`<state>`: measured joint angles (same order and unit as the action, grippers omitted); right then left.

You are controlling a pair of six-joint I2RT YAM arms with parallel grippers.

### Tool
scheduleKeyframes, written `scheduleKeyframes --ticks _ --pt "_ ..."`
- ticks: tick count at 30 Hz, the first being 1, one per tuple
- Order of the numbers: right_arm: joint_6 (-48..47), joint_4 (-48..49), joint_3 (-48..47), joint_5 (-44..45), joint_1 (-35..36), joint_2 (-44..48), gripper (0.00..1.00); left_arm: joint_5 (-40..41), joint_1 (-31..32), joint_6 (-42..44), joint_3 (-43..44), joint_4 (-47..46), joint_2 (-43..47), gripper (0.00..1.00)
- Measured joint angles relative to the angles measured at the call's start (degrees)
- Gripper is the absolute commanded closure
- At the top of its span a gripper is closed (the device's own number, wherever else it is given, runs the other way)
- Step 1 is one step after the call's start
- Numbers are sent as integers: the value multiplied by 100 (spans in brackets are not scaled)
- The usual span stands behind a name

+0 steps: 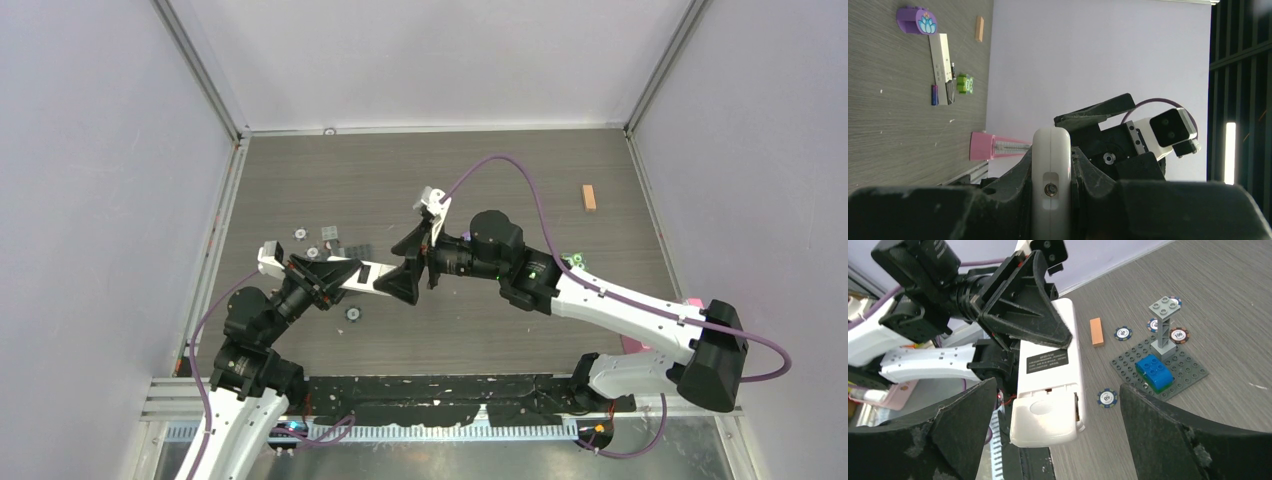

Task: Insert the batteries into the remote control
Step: Load the battery cover into the remote control.

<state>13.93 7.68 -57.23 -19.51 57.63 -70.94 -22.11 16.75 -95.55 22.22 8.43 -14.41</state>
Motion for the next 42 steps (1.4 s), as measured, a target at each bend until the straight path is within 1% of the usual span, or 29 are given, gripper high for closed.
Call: scheduleKeyframes --ticks 5,9,14,18,25,29,33,38,39,42 --pt "758 -26 -74 328 -87 9 0 2 0 0 0 0 2 100" --pt "1598 -306 -92 758 -173 92 0 2 0 0 0 0 2 100" --pt "2719 -339 343 1248 -221 592 3 4 0 0 0 0 2 100" --pt "3276 -302 564 1311 -223 863 7 7 0 0 0 0 2 100" --pt "3947 -284 573 1268 -192 870 13 61 0 2 0 0 2 100" --pt "4258 -284 573 1215 -90 817 21 90 0 4 -4 -7 2 100" --pt "4507 -256 573 1193 92 662 33 133 0 11 -20 -28 0 100" --pt "4710 -258 621 1239 240 616 43 157 0 26 -33 -50 0 100" --pt "4725 -262 627 1259 247 616 48 160 0 24 -33 -55 0 100" --pt "4789 -280 651 1305 264 616 55 181 0 26 -42 -94 0 100"
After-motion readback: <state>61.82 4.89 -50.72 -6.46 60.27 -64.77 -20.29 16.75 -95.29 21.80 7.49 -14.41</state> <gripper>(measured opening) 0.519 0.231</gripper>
